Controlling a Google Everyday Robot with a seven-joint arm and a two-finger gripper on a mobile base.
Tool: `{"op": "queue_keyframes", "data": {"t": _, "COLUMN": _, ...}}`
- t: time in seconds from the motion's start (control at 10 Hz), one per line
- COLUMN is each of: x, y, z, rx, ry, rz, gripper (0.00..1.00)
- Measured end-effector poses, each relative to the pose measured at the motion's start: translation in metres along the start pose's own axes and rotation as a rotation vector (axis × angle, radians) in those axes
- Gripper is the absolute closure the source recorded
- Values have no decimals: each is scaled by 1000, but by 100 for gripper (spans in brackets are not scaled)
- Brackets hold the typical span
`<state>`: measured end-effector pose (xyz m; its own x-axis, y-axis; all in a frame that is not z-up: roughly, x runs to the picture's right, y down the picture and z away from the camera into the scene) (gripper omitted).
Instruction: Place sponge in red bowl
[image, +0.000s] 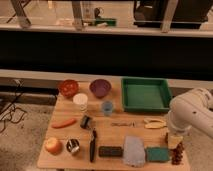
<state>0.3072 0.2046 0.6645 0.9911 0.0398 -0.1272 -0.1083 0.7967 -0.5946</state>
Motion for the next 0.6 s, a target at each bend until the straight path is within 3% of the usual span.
{"op": "queue_keyframes", "data": {"t": 0.2, "x": 7, "y": 6, "z": 13, "rx": -51, "ry": -15, "rz": 21, "gripper": 20}}
{"op": "queue_keyframes", "data": {"t": 0.4, "x": 13, "y": 8, "z": 29, "rx": -119, "ry": -69, "rz": 42, "gripper": 20}}
{"op": "queue_keyframes", "data": {"t": 0.6, "x": 14, "y": 8, "z": 30, "rx": -125, "ry": -75, "rz": 45, "gripper": 20}}
